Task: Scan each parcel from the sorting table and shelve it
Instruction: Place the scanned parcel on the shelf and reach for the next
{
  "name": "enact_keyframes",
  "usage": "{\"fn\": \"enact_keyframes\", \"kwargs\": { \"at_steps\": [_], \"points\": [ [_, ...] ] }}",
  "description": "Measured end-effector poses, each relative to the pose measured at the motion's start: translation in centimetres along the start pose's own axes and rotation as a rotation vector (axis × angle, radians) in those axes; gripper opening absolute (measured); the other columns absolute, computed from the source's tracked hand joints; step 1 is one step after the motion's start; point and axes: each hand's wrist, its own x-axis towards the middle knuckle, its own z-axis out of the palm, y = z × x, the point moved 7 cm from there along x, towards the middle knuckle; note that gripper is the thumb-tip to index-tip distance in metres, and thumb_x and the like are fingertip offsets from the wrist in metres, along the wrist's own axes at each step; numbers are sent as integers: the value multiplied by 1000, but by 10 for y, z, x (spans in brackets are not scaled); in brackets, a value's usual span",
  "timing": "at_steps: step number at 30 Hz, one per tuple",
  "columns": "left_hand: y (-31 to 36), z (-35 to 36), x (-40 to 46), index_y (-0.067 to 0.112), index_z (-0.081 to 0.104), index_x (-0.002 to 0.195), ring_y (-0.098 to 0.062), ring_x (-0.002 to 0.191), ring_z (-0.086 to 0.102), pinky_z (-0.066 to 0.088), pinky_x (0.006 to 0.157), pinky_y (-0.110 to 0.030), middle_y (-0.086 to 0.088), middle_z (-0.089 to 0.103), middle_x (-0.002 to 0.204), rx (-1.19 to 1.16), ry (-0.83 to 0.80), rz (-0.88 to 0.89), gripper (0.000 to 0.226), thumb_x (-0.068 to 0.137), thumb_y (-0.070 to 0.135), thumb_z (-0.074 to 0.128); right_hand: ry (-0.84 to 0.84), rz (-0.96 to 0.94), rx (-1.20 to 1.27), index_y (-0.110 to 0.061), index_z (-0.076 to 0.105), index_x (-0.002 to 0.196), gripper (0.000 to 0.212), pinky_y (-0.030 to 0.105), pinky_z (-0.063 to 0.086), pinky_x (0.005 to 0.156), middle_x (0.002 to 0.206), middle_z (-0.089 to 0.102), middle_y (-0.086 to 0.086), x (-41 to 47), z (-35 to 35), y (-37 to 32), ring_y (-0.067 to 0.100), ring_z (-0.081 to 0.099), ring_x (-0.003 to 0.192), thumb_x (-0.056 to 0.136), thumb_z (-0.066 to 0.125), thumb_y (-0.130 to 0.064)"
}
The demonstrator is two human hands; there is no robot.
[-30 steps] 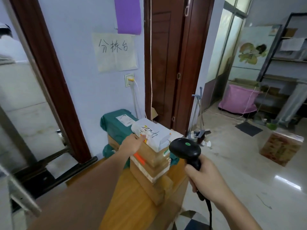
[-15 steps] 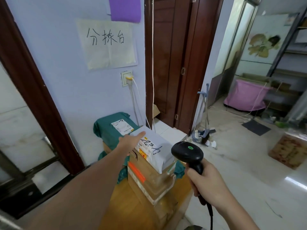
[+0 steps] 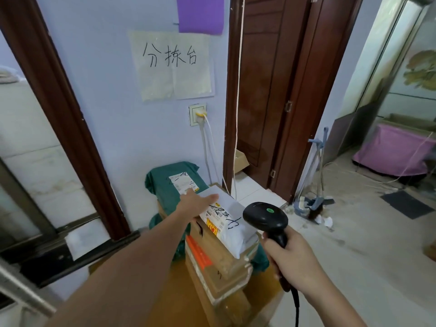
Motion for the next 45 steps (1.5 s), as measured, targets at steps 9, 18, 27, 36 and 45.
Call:
{"fn": "enact_keyframes", "kwargs": {
  "at_steps": [9,18,27,36,45],
  "points": [
    [-5,-11,-7,19,39,130,-24,101,70,62,85,-43,-4,68,117,-122,-42,-10,71,85,59,76,-97,-17,15,-9,58,92,5,30,50,50,48,53,-1,14,-5,5,16,50,41,96,59,-11],
    [4,-14,-17,19,55,128,-18,92,72,64,69,-32,1,71,105,-166,-114,31,39,99,42,66,-141,-26,35,-7,57,90,8,32,49,52,48,54,2,21,-1,8,17,50,40,96,59,-10],
    [-4,-28,-19,13,62,112,-21,89,77,65,71,-32,-6,76,104,-200,-98,8,33,94,37,75,-142,-12,51,-8,57,91,7,30,49,51,51,55,3,19,1,10,16,51,41,96,59,-11],
    [-34,-63,-21,-1,66,108,-25,87,79,65,84,-42,-13,79,99,-434,-34,-63,39,88,29,82,-157,-1,76,-7,58,94,5,28,50,50,52,54,5,13,13,7,17,50,43,96,59,-11],
    [-72,-71,-38,6,52,125,-32,99,74,64,85,-51,-16,70,118,-895,60,-101,59,80,15,89,-176,-17,65,-5,58,97,6,34,49,53,54,54,7,13,33,5,19,49,44,95,59,-10]
  ]
}}
